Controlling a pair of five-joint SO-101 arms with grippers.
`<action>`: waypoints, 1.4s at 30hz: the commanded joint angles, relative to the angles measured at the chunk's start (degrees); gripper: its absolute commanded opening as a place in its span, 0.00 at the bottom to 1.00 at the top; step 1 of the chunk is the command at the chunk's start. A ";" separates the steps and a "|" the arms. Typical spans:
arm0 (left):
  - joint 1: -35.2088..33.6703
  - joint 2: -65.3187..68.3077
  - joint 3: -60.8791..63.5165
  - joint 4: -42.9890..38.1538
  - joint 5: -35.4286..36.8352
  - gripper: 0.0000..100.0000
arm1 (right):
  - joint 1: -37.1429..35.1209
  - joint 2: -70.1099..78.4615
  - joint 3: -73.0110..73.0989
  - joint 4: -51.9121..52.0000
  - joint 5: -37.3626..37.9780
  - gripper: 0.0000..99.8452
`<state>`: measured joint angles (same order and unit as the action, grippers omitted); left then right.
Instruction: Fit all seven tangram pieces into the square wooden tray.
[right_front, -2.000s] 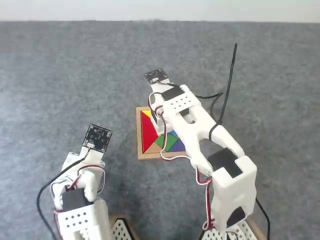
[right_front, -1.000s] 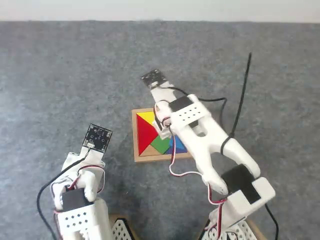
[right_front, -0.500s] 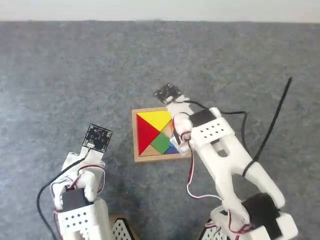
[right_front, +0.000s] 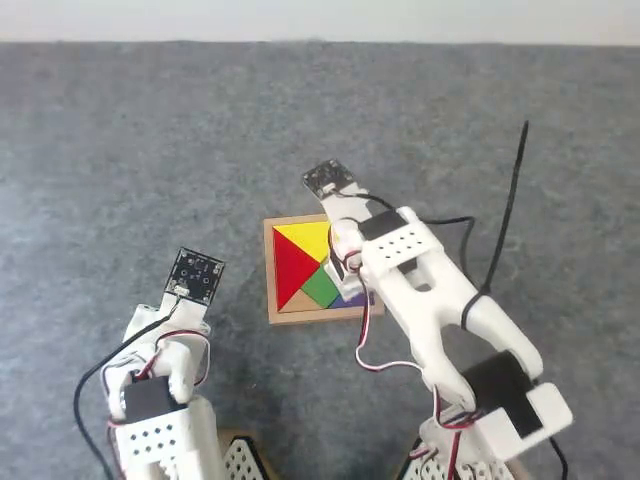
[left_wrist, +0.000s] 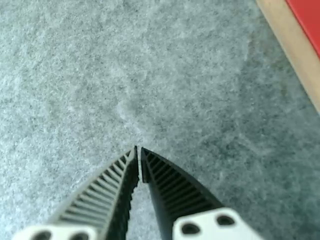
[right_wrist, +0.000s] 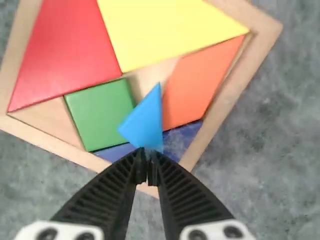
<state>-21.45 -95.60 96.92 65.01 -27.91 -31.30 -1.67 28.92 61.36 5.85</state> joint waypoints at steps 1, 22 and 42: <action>-0.18 -0.26 -1.36 0.26 -0.62 0.01 | 1.98 -6.90 -4.84 8.31 -0.88 0.01; 46.59 46.42 -35.74 -9.58 9.23 0.01 | 32.22 -43.82 25.58 -5.93 -8.26 0.01; 50.73 89.23 -52.26 -23.12 14.59 0.01 | 45.67 -43.47 34.20 -20.18 -16.18 0.01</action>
<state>29.89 -6.11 45.14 44.88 -15.25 15.65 -41.49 62.95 42.81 -9.71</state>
